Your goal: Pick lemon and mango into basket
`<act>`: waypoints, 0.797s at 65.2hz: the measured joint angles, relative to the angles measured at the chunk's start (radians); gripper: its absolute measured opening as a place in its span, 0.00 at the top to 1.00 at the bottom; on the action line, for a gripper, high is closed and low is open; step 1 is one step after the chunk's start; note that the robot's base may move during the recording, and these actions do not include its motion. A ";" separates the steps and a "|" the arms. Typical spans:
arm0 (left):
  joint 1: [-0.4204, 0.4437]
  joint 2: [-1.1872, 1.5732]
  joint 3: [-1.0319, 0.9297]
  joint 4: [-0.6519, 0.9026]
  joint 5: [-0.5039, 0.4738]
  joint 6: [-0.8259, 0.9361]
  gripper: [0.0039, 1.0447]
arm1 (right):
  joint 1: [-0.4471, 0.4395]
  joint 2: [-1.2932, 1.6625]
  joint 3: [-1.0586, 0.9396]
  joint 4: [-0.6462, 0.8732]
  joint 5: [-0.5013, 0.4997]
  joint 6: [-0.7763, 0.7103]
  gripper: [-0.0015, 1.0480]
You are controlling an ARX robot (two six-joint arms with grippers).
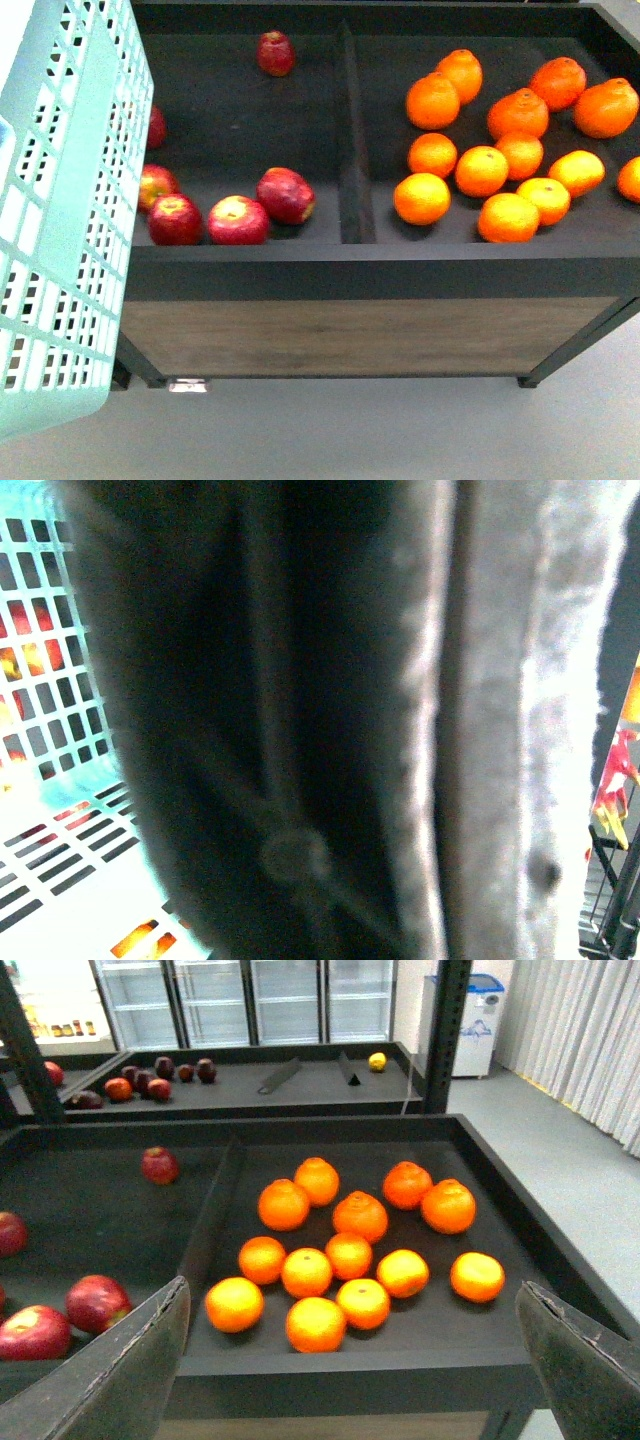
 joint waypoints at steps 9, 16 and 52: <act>0.000 0.000 0.000 0.000 -0.001 0.000 0.87 | 0.000 0.000 0.000 0.000 0.000 0.000 0.08; 0.000 0.001 0.000 0.000 0.000 -0.001 0.87 | 0.000 0.000 0.000 0.000 0.001 0.000 0.08; 0.001 0.001 0.000 0.000 0.000 -0.001 0.87 | 0.000 0.000 0.000 0.000 0.002 0.000 0.08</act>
